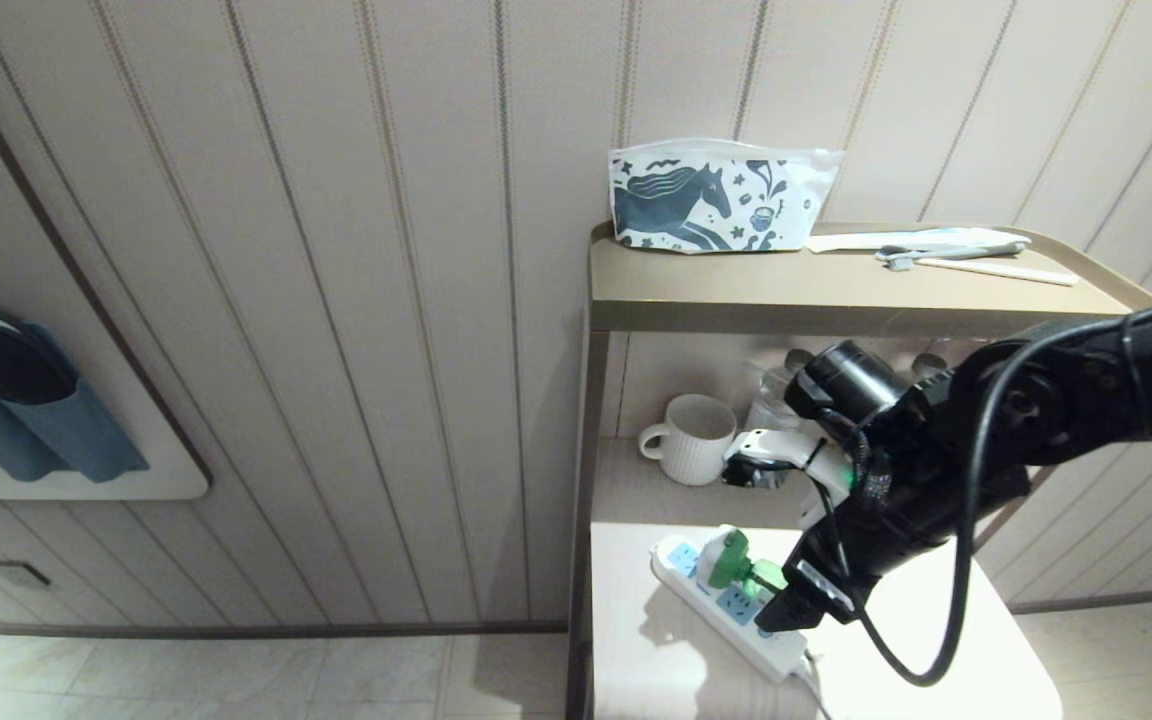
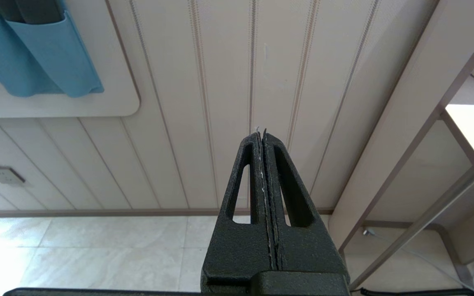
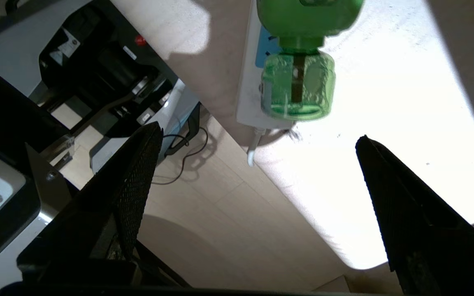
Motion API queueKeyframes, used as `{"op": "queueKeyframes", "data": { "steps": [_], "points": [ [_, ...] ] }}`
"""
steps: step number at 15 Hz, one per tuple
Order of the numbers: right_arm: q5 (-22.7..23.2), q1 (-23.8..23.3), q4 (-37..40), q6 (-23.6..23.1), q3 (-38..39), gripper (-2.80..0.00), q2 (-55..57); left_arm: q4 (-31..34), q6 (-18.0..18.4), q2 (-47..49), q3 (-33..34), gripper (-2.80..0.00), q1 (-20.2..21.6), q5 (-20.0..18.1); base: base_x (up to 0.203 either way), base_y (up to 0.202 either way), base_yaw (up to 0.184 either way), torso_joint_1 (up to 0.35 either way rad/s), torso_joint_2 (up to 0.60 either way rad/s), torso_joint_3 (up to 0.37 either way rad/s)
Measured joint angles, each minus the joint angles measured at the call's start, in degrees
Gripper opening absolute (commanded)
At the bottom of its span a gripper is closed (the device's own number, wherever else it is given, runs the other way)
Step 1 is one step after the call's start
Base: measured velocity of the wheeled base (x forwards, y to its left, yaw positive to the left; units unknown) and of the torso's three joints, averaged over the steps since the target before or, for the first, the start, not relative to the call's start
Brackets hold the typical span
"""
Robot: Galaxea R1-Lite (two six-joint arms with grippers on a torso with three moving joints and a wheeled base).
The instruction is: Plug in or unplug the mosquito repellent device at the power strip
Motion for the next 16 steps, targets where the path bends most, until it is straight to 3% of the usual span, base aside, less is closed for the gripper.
{"op": "queueKeyframes", "data": {
  "steps": [6,7,12,16],
  "points": [
    [0.06,-0.15,-0.07,0.38,13.25,0.00,-19.48,0.01,0.02,0.00,0.00,-2.80,0.00,-0.01,0.000,0.000,0.000,0.000,0.00,0.000],
    [0.09,-0.17,-0.11,0.57,15.63,-2.80,-23.10,0.01,0.00,0.00,0.00,-2.80,0.00,0.00,0.000,0.000,0.000,0.000,0.00,0.000],
    [-0.80,-0.89,1.32,0.73,24.89,-2.80,-47.96,0.01,0.00,0.00,-0.02,-2.80,0.00,0.00,0.000,0.000,0.000,0.000,0.00,0.000],
    [-2.73,-2.35,5.87,1.08,27.20,-2.80,-71.70,-0.05,0.00,0.00,0.00,-2.80,0.00,0.00,0.000,0.000,0.000,0.000,0.00,0.000]
  ]
}}
